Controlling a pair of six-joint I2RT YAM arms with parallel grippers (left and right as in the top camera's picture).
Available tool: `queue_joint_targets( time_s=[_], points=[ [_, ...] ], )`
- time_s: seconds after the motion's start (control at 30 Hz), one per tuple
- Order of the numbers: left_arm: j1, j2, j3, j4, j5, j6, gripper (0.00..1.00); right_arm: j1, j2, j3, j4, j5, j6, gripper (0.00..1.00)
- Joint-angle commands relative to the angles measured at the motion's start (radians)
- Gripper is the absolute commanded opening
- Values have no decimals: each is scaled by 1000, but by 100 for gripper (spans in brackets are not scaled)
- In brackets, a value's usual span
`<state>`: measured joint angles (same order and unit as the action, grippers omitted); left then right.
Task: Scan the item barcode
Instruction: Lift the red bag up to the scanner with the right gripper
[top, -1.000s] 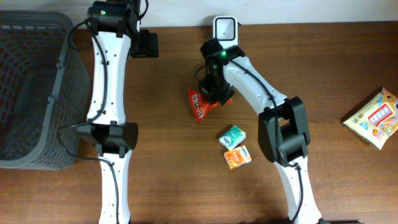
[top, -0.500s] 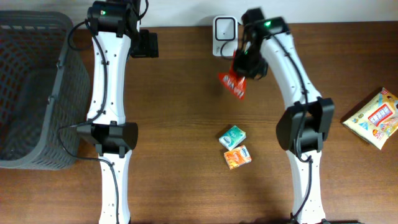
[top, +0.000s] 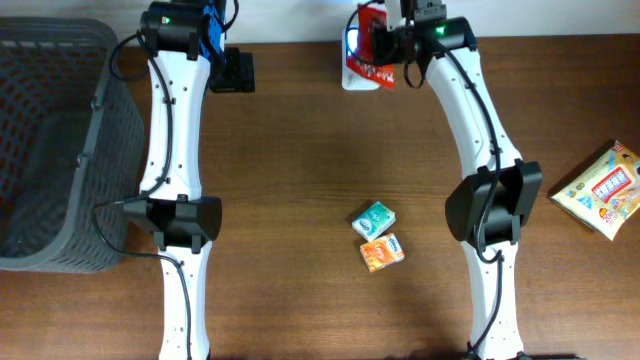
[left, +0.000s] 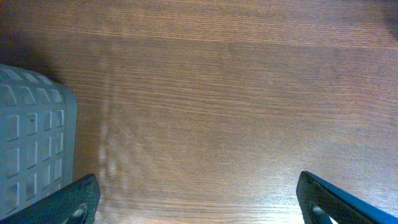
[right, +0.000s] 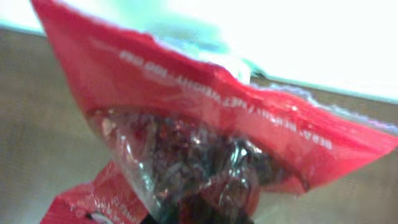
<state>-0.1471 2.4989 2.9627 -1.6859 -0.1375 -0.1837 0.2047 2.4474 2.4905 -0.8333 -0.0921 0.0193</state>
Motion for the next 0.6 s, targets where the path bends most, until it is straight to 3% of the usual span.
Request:
queue_joint_targets(
  time_s=[0.0, 0.23, 0.57],
  points=[
    [6, 22, -4, 1, 7, -5, 99, 4, -3, -83, 147, 26, -16, 4],
    [6, 22, -4, 1, 7, -5, 99, 5, -3, -243, 337, 25, 41, 4],
    [6, 22, -4, 1, 7, -5, 99, 5, -17, -159, 327, 26, 42, 4]
  ],
)
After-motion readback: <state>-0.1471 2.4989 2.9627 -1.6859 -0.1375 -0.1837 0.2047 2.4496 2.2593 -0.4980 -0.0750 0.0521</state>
